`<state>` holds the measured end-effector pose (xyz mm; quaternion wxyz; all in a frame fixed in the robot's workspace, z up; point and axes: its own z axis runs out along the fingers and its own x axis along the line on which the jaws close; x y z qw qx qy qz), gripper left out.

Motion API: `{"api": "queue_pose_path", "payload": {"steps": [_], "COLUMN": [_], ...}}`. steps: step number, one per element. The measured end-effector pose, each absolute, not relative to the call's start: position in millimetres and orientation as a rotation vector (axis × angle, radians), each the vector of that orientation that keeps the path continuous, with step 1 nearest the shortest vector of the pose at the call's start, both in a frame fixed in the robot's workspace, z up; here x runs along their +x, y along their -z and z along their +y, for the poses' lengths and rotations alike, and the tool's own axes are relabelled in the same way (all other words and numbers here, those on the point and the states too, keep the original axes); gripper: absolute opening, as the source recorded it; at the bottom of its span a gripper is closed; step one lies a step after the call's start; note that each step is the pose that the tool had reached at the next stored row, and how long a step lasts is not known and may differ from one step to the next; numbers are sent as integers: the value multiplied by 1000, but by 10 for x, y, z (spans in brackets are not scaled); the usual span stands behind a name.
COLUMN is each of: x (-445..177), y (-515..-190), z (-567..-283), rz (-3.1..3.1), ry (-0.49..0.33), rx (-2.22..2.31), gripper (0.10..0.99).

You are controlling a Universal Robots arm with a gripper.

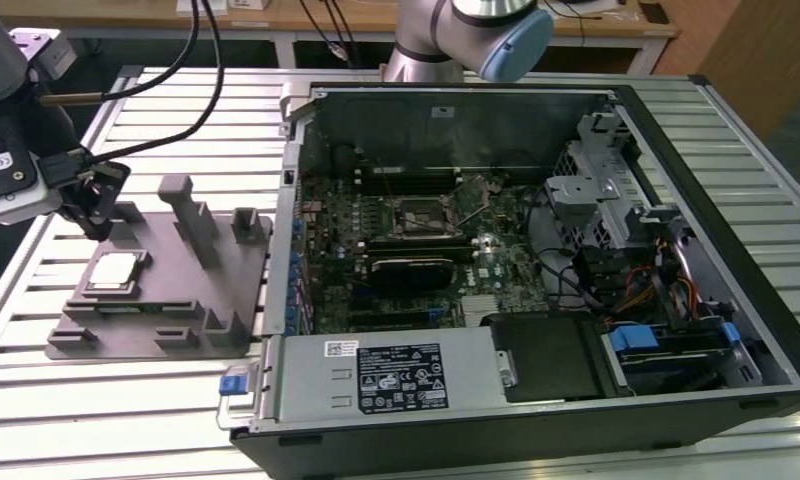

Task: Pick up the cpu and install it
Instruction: 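Pick up the cpu and move it towards the insertion slot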

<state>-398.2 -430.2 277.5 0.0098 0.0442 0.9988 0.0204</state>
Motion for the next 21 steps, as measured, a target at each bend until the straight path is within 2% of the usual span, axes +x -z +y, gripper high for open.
{"api": "queue_pose_path", "payload": {"steps": [8,21], "x": [-4091,-4093], "y": [-2629,-2610], "z": [-4301,-4294], "rz": [3118,3118], "ry": [-64,-65], "rx": [138,138], "gripper": [106,106]}}
